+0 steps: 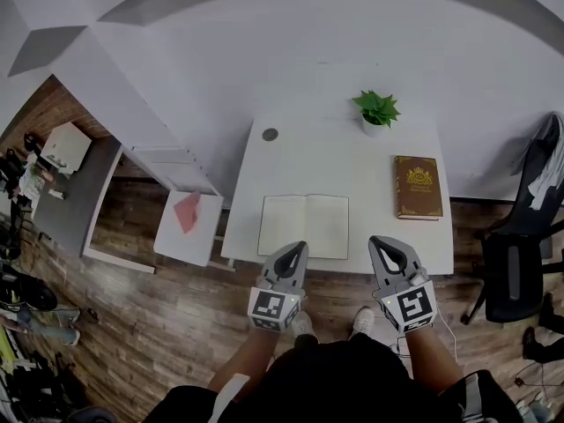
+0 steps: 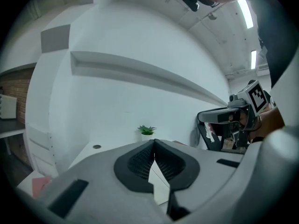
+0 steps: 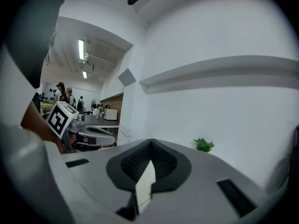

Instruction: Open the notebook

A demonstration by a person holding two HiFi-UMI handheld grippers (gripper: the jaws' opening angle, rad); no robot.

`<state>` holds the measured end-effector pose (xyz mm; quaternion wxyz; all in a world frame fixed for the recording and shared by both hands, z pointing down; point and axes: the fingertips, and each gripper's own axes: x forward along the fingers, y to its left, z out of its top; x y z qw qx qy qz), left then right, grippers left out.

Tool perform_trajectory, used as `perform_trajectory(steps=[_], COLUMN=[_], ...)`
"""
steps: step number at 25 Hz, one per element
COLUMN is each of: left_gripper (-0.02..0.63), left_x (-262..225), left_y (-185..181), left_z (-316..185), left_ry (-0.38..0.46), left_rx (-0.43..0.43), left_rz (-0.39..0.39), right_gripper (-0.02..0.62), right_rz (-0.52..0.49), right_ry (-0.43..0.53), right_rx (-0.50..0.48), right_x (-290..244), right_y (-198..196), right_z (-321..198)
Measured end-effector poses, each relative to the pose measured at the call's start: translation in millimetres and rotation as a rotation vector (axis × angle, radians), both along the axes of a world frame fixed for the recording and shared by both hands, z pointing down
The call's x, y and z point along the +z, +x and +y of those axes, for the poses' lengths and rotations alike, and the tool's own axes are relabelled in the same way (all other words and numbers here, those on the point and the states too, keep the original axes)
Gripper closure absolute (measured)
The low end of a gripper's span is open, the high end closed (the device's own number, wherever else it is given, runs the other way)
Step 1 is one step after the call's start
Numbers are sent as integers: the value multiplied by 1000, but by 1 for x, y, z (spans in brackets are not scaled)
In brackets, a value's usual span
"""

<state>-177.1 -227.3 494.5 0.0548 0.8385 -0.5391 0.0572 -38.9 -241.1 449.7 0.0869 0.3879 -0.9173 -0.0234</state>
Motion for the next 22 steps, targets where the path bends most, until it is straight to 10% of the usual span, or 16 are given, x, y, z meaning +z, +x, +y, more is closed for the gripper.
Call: perform_trajectory(steps=[22], left_gripper=[600], left_x=[3], left_y=[12], left_z=[11], left_ry=[-17], left_rx=[19], left_rz=[-32], right_gripper=[594], right_rz=[-17], right_ry=[37], right_rx=[3], right_x=[-8], right_y=[6], right_z=[2])
